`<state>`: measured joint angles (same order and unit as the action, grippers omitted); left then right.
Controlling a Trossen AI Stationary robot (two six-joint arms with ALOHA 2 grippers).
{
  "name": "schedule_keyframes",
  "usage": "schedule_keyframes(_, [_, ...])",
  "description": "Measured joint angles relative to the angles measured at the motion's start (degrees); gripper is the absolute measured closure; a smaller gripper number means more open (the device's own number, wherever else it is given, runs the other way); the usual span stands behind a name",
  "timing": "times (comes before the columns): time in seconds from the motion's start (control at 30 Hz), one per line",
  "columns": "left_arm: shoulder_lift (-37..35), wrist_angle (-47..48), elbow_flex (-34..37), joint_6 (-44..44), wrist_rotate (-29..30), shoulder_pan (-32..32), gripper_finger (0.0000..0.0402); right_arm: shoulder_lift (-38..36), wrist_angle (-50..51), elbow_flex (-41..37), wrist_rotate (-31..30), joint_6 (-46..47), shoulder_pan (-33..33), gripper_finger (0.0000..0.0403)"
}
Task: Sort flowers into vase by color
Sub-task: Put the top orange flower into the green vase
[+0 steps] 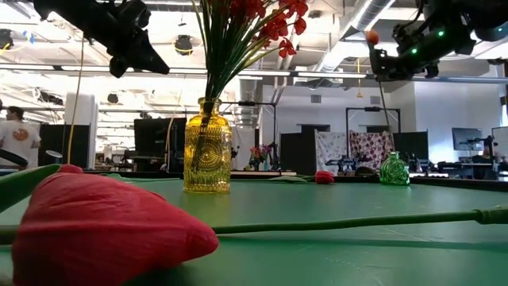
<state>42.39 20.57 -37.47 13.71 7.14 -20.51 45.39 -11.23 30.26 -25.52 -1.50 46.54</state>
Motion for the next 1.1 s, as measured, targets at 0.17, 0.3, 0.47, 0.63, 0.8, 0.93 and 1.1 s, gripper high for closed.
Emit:
schedule_keyframes(0.17, [0.0, 0.0, 0.0, 0.0, 0.2, 0.0, 0.0401, 0.0, 1.6, 0.0, -0.1, 0.0, 0.0, 0.0388])
schedule_keyframes(0.3, [0.0, 0.0, 0.0, 0.0, 0.3, 0.0, 0.0401, 0.0, 1.3, -0.6, -0.1, 0.1, 0.0, 0.0388])
schedule_keyframes(0.47, [0.0, 0.0, 0.0, 0.0, 0.4, 0.0, 0.0401, -0.1, -1.1, -3.7, -1.8, 2.2, 0.0, 0.0388])
schedule_keyframes(0.63, [0.0, 0.0, 0.0, 0.4, 0.4, 0.0, 0.0401, 0.2, -1.3, -5.5, -1.8, 2.2, 0.0, 0.0388])
schedule_keyframes(0.8, [0.0, -0.1, 0.0, 0.5, 0.4, 0.0, 0.0401, 0.1, -2.2, -5.6, -2.7, 2.1, 0.0, 0.0388])
schedule_keyframes(0.93, [0.0, -0.1, 0.0, 0.5, 0.4, 0.0, 0.0401, -0.1, -3.1, -5.7, -2.7, 2.1, 0.0, 0.0388])
schedule_keyframes(1.1, [0.0, 0.0, 0.0, 0.5, 0.4, 0.0, 0.0401, -3.2, -2.7, -4.6, -3.1, 3.1, -3.1, 0.0388])
